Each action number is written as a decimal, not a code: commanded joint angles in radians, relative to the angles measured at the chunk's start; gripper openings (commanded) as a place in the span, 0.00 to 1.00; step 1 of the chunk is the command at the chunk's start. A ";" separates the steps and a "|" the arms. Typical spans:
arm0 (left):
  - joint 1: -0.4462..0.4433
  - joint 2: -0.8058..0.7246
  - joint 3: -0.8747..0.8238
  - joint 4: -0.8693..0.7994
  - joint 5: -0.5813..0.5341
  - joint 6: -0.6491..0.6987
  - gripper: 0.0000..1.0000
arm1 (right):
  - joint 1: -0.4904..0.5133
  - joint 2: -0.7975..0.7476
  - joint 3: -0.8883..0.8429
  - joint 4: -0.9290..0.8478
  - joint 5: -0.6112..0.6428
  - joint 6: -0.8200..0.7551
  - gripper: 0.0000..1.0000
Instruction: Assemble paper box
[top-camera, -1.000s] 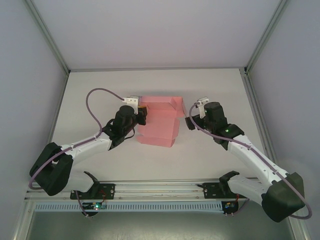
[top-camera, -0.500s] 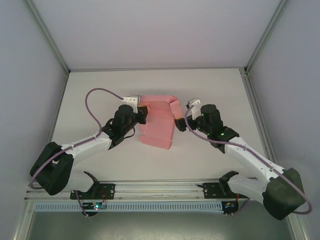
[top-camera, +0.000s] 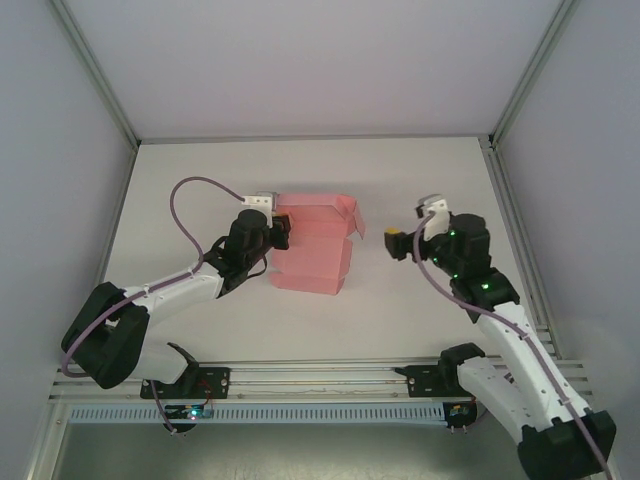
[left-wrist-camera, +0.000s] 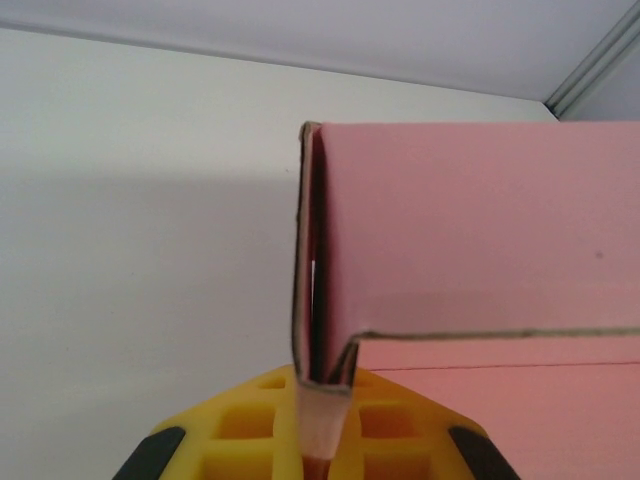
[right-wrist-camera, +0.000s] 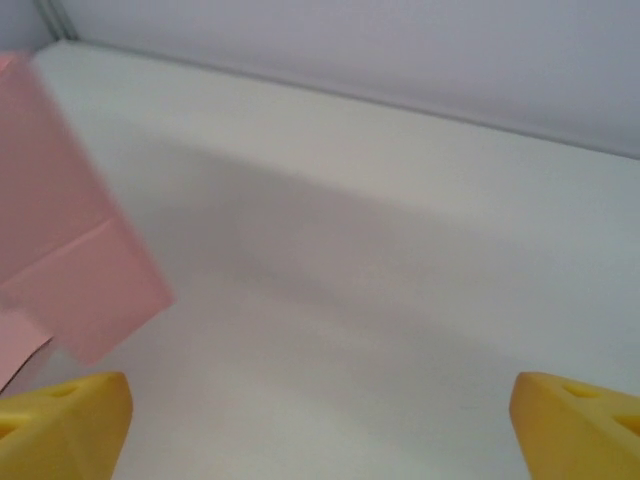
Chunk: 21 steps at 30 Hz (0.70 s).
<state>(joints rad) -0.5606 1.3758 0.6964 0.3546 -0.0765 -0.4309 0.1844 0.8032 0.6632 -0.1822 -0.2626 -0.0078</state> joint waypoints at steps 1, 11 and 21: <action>0.013 -0.027 -0.004 0.028 0.046 0.015 0.00 | -0.100 0.078 -0.004 0.166 -0.378 0.077 0.89; 0.013 -0.027 0.007 0.064 0.154 0.046 0.00 | -0.050 0.428 0.209 0.095 -0.812 -0.116 0.56; 0.013 0.005 0.049 0.021 0.086 0.017 0.00 | 0.148 0.544 0.280 0.036 -0.628 -0.096 0.48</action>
<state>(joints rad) -0.5602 1.3739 0.7044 0.3645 0.0292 -0.4046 0.2867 1.3151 0.9062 -0.1337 -0.9562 -0.1112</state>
